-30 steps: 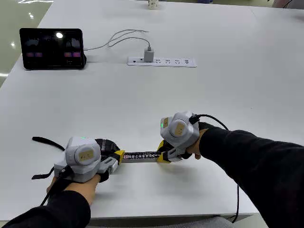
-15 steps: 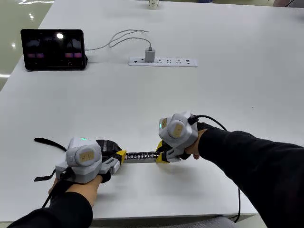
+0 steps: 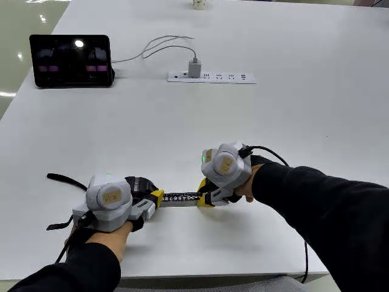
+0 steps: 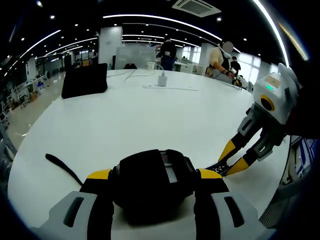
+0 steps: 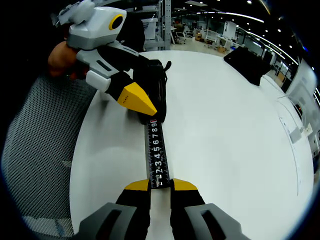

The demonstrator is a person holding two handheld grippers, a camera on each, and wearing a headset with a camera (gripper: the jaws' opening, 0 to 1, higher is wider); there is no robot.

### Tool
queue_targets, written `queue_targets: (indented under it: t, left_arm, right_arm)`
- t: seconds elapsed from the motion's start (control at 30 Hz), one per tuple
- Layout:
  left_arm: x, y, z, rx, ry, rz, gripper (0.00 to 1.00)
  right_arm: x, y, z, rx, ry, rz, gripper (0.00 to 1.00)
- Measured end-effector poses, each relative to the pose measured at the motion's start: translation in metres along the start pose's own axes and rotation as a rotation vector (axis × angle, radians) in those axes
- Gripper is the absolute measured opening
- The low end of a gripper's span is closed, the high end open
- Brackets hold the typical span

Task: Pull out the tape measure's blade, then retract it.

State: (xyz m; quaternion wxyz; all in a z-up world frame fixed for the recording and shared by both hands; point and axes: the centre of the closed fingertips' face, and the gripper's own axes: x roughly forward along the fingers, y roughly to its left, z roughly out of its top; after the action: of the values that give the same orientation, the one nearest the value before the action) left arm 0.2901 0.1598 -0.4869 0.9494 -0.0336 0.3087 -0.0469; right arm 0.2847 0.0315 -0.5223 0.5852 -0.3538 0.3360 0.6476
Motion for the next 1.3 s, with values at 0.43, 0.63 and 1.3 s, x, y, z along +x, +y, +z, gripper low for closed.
queue_targets:
  t: [0.43,0.63,1.3]
  left_arm:
    - [0.000,0.001,0.000,-0.006,0.000,-0.005,0.60]
    - [0.000,0.000,0.000,-0.010,0.000,-0.007,0.60]
    - [0.000,0.000,-0.001,0.002,0.004,-0.016,0.59]
  right_arm:
    - [0.004,0.000,0.007,0.015,-0.028,0.001,0.11]
    - [0.006,0.000,0.010,0.018,-0.030,-0.002,0.11]
    - [0.011,0.000,0.017,0.032,-0.032,-0.007,0.11]
